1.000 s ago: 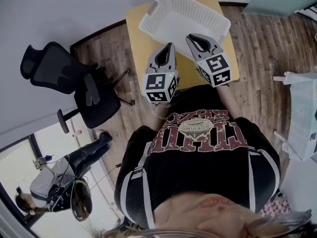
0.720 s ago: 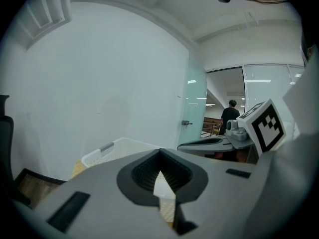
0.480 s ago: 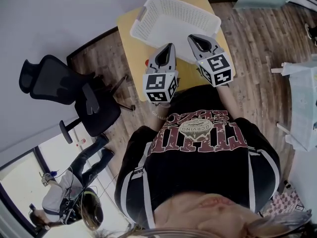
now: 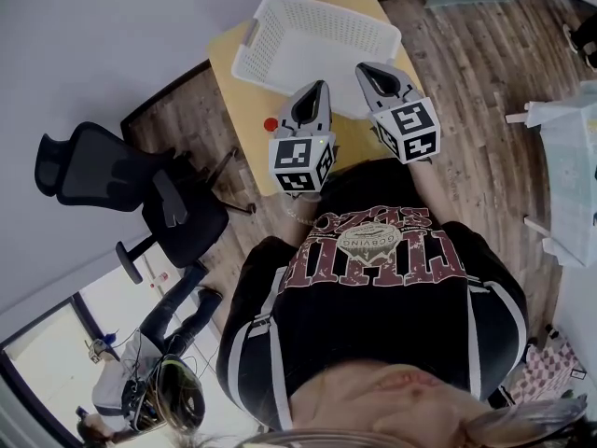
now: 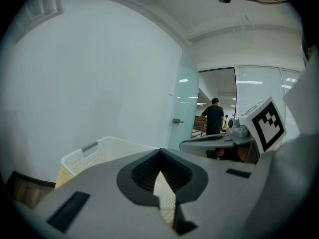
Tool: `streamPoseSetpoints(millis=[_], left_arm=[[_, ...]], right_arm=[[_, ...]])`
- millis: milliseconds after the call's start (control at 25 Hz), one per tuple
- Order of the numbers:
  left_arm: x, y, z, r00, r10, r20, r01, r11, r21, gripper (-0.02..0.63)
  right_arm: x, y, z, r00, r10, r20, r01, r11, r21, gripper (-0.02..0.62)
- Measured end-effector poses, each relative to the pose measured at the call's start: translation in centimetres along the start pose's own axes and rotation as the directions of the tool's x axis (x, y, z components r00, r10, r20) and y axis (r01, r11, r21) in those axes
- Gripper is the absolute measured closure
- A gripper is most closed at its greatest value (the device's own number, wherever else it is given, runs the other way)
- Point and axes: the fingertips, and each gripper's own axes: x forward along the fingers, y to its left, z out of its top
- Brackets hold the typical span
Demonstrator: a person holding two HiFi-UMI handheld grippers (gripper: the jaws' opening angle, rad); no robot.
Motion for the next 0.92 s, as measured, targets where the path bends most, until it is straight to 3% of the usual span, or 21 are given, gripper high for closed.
streamPoseSetpoints(millis=[920], left_arm=[[0.57,-0.71,-0.23,1.000,-0.015,-0.016,0.015,1.000,0.009,0.565]], right_arm=[[-0.37,-0.35,-0.20,1.000,0.016,0.006,-0.017,0.999,0.031,0.578]])
